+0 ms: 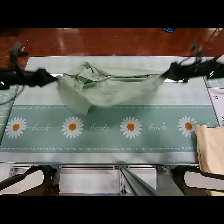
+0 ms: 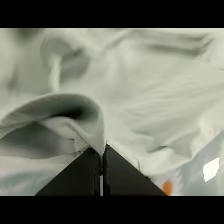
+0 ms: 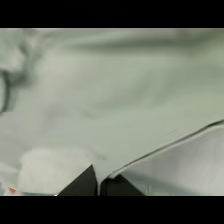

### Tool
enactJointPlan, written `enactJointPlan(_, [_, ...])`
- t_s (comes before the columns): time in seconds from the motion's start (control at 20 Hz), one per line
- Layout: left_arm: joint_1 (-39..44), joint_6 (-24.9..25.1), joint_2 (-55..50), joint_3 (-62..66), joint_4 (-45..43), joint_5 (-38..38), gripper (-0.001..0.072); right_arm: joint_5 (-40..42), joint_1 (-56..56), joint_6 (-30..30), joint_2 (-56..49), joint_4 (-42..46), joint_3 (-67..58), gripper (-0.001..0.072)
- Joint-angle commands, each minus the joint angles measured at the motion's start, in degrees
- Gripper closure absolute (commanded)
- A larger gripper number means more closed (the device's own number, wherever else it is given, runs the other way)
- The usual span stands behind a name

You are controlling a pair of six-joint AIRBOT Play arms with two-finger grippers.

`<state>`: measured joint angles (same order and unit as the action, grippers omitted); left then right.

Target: Fold the shirts.

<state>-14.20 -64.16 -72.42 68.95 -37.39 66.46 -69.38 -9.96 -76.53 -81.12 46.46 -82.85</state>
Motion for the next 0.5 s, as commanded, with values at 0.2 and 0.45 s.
enactJointPlan(0.2, [-3.4,-12.3,7.1,32.8,5.7,0.3,0.0686,-2.6,-2.5,-5.9,19.9,19.1,-33.4,0.0692])
enactJointPlan(0.45, [-8.5,-15.3,23.5,35.4,-6.9,0.2,0.0686,-9.3,-2.6,-6.9,33.4,21.6,-33.4,0.0692])
